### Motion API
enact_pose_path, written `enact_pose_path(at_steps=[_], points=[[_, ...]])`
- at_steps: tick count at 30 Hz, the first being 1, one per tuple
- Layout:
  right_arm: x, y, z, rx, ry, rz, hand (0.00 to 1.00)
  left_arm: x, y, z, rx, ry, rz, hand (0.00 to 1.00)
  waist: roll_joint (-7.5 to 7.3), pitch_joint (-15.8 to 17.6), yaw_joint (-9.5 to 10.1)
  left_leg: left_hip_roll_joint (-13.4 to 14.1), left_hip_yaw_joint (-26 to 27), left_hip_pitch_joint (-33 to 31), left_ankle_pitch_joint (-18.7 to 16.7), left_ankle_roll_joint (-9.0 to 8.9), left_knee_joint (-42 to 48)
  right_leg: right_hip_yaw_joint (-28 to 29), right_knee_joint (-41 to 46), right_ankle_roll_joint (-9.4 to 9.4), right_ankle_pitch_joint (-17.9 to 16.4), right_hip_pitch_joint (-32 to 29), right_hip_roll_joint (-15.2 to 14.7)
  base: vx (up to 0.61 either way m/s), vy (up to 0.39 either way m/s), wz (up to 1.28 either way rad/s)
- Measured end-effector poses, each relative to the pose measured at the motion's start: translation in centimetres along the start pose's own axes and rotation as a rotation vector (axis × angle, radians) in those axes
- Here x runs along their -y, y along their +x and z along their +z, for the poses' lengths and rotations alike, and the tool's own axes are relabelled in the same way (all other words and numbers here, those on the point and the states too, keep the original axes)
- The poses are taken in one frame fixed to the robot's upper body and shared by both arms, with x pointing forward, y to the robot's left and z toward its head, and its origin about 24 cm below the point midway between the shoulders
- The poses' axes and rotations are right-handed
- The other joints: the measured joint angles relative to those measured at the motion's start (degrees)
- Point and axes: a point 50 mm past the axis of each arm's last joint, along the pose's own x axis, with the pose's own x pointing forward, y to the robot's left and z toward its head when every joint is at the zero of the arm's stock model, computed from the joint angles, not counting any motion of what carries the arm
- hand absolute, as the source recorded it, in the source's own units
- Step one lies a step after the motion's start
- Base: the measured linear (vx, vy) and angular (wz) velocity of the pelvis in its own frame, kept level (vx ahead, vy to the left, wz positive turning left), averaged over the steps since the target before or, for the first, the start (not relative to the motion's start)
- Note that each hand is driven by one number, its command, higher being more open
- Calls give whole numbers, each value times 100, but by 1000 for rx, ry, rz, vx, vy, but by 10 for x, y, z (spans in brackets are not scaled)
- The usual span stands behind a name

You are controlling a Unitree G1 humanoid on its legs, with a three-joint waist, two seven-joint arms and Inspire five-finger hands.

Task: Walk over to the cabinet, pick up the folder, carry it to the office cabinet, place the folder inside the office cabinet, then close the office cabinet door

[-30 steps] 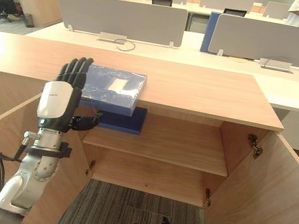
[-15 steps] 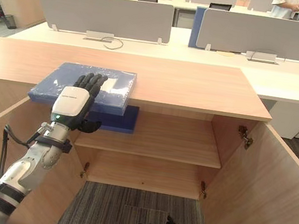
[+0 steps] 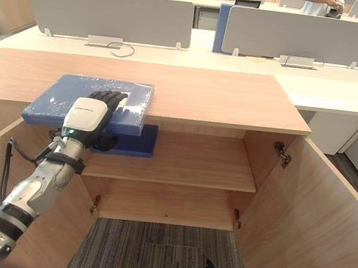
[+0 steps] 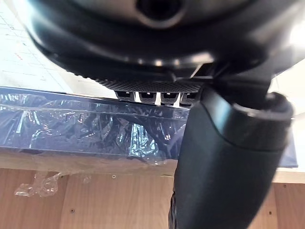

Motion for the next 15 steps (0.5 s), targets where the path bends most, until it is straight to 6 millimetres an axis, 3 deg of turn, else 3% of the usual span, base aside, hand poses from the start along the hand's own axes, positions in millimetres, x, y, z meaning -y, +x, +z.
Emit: enact_pose_path(at_steps=[7, 15], points=[[10, -2, -10, -32, 24, -29, 100, -23, 23, 5, 32, 38, 126, 0, -19, 26, -34, 0, 20, 22, 1, 1, -3, 6, -3, -7, 5, 11, 2, -11, 0, -1], [9, -1, -7, -24, 23, -27, 100, -31, 33, 4, 44, 87, 157, 0, -18, 55, -132, -1, 33, 78, 5, 6, -9, 12, -43, -10, 14, 71, 0, -31, 2, -1]])
